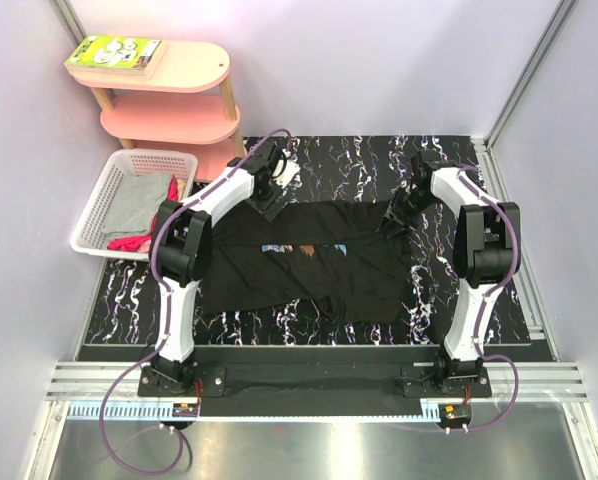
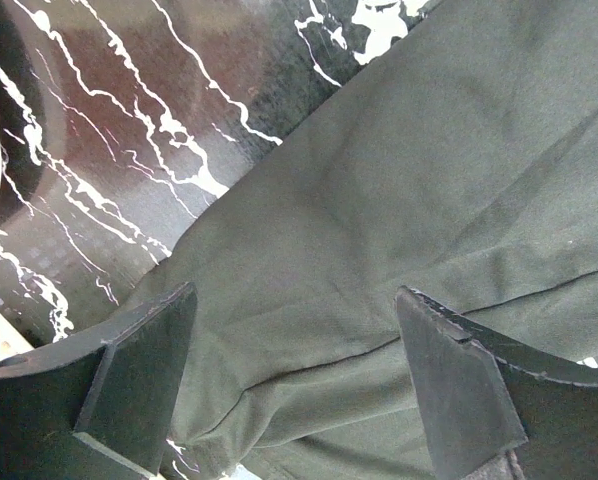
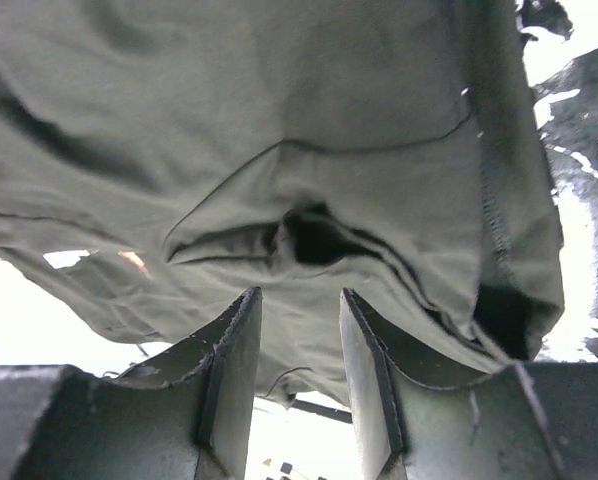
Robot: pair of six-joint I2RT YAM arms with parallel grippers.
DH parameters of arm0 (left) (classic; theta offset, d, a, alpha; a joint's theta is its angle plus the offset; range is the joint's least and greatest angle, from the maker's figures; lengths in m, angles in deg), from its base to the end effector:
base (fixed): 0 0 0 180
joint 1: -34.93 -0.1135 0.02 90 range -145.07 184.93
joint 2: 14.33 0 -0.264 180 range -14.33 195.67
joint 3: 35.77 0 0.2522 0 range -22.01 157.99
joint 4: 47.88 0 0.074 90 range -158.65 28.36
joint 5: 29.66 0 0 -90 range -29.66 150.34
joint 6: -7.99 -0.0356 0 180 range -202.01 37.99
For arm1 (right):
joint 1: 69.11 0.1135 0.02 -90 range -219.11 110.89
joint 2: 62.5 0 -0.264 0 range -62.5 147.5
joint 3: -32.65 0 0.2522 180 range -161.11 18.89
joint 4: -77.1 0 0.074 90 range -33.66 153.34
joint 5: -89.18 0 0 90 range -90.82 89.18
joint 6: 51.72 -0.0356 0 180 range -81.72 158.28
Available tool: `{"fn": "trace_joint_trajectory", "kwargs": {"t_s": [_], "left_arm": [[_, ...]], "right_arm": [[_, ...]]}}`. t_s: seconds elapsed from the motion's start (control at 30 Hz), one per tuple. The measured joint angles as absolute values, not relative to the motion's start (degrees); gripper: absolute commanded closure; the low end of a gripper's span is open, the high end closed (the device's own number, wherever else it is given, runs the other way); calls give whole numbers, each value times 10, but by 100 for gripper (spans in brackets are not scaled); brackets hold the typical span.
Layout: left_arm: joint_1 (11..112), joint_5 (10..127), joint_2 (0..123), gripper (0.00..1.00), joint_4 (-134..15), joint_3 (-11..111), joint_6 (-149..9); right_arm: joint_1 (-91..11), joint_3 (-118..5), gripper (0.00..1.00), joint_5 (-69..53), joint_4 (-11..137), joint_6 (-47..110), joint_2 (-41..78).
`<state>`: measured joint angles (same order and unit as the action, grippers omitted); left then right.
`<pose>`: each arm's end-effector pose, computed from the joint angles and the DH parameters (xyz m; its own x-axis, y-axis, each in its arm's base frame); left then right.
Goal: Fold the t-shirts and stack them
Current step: Fold the flattened tshirt in 1/3 of the way
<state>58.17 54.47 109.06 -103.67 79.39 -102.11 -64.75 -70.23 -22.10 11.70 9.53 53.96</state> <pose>0.4267 -0.1793 0.1995 -0.6550 0.6533 -0.3798 0.6138 0.7531 0.2369 0.4011 0.0435 0.1854 -0.9254 0.3789 0.0038 0.3480 0.8459 0.4043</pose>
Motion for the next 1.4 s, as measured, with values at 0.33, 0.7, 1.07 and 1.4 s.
{"fn": "trace_joint_trajectory", "kwargs": {"t_s": [0.33,0.7,1.07,1.4], "left_arm": [[582,543,1090,15,-1038,757,-1021],[582,541,1087,16,-1039,738,-1022],[582,538,1086,17,-1033,730,-1025],[582,535,1086,17,-1026,730,-1025]], "right_arm": [[-648,-704,57,-212,131,103,565],[-648,-715,95,-214,148,116,589],[-648,-708,100,-222,156,112,573],[-601,-605,98,-264,173,92,438]]}}
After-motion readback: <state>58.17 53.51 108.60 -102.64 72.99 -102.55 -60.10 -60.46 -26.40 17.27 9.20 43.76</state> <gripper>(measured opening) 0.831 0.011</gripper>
